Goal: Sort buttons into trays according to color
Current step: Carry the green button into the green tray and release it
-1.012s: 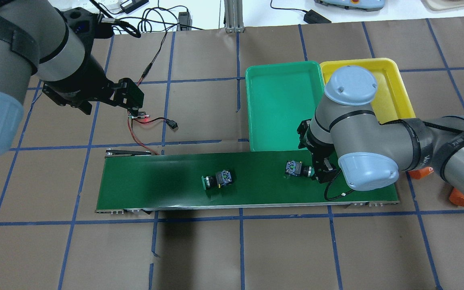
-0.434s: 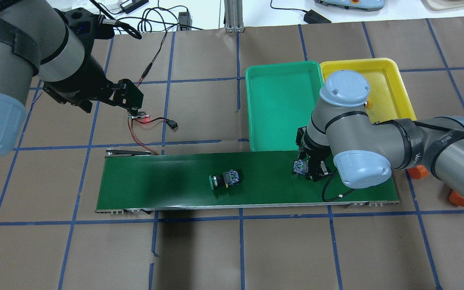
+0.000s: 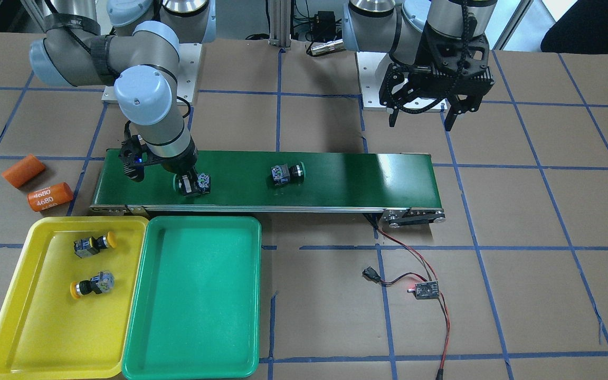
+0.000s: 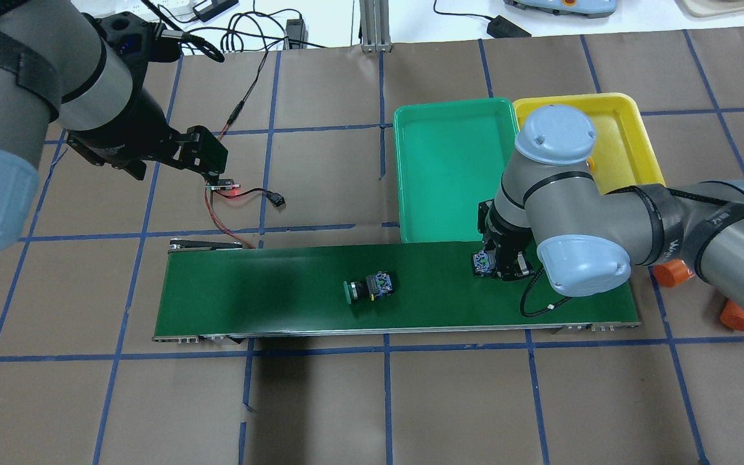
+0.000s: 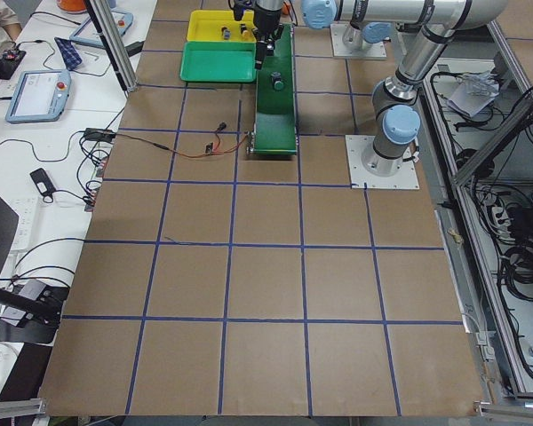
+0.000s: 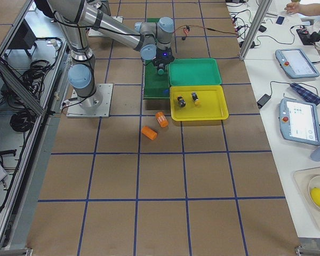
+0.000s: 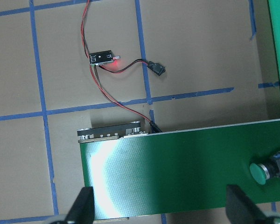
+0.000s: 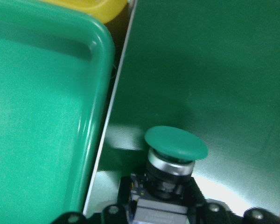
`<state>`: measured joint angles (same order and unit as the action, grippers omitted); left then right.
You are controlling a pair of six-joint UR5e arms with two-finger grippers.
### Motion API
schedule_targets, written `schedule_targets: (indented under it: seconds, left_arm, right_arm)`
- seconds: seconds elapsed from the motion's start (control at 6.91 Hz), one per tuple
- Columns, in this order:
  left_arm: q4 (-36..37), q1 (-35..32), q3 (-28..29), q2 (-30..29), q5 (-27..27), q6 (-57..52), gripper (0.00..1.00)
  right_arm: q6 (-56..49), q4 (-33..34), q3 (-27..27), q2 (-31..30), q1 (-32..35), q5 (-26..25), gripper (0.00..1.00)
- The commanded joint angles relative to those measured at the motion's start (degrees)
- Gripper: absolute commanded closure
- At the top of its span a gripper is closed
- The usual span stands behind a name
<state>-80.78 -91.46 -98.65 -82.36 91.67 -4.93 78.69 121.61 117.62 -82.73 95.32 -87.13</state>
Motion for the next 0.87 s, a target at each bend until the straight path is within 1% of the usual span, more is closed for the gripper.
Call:
schedule_targets:
  seconds: [0.0,0.14,0.29,0.43,0.58,0.72]
  left_arm:
    - [-0.1,0.1,0.0,-0.1,-0.2,-1.5,0.00]
    - [-0.1,0.1,-0.1,0.0,-0.1,-2.0,0.00]
    - [-0.1,0.1,-0.1,-0.1,-0.1,-2.0,0.00]
    - [-0.1,0.1,-0.1,-0.1,-0.2,-2.1,0.00]
    - [0.0,0.1,-0.1,-0.1,-0.2,-2.1,0.00]
    - [0.0,0.7,0.2,-0.1,-0.2,-2.9,0.00]
  right_arm:
    - [-4.7,-0.2,-7.2,1.2,-0.6,-2.2,1.00]
    - [-9.6,1.1,-12.5,8.0,-1.2,-2.3,1.00]
    - [-9.8,2.7,-19.6,14.4,-1.5,-2.0,1.00]
    - [-9.6,2.6,-23.3,18.5,-1.5,-2.0,0.68]
    - [-9.2,2.4,-23.1,18.6,-2.1,-1.6,0.01]
    - [-9.1,2.1,-23.2,17.6,-2.3,-1.6,0.00]
